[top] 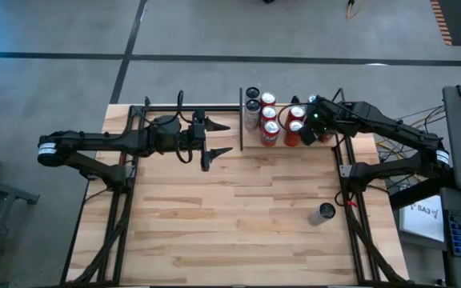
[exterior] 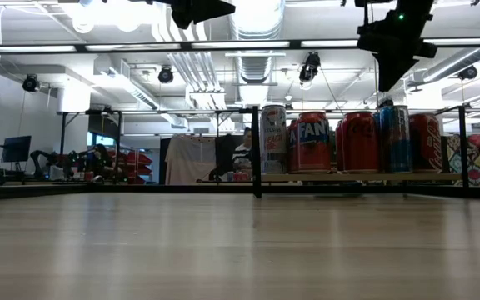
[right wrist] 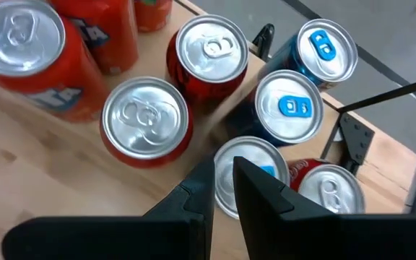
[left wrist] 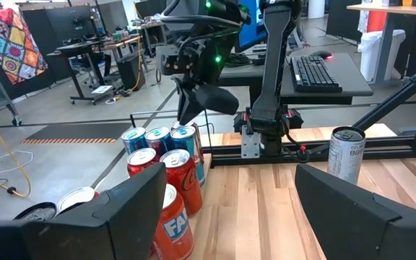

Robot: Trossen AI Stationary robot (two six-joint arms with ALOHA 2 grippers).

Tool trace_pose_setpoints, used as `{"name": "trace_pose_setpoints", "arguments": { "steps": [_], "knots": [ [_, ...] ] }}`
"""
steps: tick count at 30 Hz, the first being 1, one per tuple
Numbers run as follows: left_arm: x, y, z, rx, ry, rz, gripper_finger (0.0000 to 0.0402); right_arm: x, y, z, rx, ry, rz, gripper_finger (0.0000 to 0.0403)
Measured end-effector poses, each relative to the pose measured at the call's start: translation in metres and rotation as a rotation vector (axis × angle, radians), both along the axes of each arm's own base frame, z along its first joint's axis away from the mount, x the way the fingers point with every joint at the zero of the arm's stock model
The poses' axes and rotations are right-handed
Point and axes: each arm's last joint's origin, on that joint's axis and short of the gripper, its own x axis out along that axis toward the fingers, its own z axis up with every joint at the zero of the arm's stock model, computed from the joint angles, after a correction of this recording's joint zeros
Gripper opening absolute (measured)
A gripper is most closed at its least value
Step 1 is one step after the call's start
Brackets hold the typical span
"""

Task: Place canned beverage on shelf
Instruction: Put the blue soda can on the shelf aligned with the other blue soda cans

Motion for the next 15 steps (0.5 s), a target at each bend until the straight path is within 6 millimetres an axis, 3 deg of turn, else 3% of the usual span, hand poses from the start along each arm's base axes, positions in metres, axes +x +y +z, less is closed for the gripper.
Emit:
{"name": "trace_pose_setpoints", "arguments": {
  "steps": [15],
  "knots": [
    [0.000, 0.000, 0.000, 0.000, 0.001, 0.000, 0.0292, 0.000, -0.001, -0.013, -0.013, 0.006, -0.070, 0.0043]
  ]
}}
